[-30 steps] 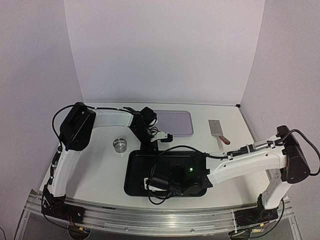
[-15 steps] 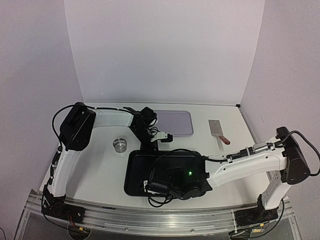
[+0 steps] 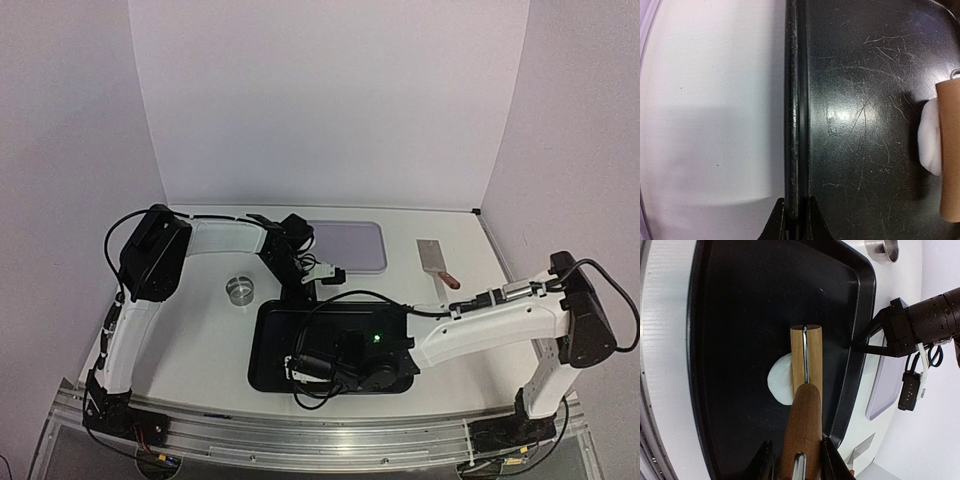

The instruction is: Roll out the dumpling wrappers from the dough

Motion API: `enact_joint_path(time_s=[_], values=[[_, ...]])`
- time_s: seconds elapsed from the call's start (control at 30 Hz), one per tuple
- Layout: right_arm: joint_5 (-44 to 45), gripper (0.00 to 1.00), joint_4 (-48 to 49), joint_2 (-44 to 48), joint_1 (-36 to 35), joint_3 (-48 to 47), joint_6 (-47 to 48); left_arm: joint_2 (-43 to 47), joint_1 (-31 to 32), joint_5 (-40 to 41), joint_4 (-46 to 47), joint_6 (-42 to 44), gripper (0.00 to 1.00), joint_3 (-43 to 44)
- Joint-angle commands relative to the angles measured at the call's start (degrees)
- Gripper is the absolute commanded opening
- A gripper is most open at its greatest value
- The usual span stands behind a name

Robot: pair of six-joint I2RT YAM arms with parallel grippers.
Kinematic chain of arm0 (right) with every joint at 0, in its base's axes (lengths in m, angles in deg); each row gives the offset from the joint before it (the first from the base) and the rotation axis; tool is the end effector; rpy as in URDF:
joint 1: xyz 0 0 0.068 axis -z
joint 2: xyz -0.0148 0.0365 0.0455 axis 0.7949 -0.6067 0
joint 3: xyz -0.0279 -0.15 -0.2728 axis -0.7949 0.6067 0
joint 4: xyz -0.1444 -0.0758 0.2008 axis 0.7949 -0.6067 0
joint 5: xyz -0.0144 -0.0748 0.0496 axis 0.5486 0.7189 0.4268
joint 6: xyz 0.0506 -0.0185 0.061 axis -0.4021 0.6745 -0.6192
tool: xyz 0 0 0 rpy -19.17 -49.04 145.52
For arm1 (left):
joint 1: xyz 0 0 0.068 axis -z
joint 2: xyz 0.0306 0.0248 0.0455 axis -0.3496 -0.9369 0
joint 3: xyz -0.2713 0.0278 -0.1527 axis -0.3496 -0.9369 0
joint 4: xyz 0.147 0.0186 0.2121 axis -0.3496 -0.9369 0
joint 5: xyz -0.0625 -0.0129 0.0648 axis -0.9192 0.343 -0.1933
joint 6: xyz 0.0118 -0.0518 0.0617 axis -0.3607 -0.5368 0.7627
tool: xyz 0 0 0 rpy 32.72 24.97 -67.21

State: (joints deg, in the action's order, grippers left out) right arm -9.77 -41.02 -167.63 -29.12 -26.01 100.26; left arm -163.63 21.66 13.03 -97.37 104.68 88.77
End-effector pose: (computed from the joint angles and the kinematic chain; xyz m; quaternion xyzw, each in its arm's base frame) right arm 0.0973 0.3753 0.2232 -0.7211 0.5904 -0.1916 0.3079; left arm 0.3603 -0.3675 0.1330 0.6981 0.6618 -0.2152 0.1685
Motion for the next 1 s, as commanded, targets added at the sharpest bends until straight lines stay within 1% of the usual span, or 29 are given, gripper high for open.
enact_joint_path(time_s=[0.0, 0.1, 0.4, 0.53, 0.67, 0.73, 0.83, 0.97], values=[[-9.55, 0.00, -7.96, 0.95, -4.75, 3.68, -8.26, -2.29, 0.25, 9.87, 4.07, 4.07, 0.00, -0.67], [-8.34, 0.00, -8.24, 0.17, -4.66, 3.35, -7.85, -2.22, 0.19, 9.87, 4.17, 3.92, 0.00, -0.69], [-7.71, 0.00, -7.40, -2.26, 0.46, -0.04, -2.21, -1.78, 0.22, 9.79, 4.16, 3.60, 0.00, -1.05], [-8.37, 0.00, -7.59, 1.93, -0.83, 0.61, -3.38, -1.59, 0.20, 9.58, 3.98, 3.63, 0.00, -1.09], [-6.40, 0.00, -8.27, 7.23, -2.08, -0.50, -3.07, -1.86, 0.22, 9.78, 3.99, 4.08, 0.00, -0.90], [-3.92, 0.00, -8.08, 7.85, -1.32, -3.13, -1.17, -2.01, 0.25, 9.66, 4.07, 4.01, 0.00, -0.61], [-2.88, 0.00, -6.87, 6.80, 1.26, -7.02, 2.28, -2.04, 0.24, 9.37, 4.08, 3.66, 0.00, -0.50], [-3.23, 0.00, -2.28, 5.23, 3.76, -6.73, 7.99, -1.80, 0.20, 9.45, 4.09, 3.59, 0.00, -0.92]])
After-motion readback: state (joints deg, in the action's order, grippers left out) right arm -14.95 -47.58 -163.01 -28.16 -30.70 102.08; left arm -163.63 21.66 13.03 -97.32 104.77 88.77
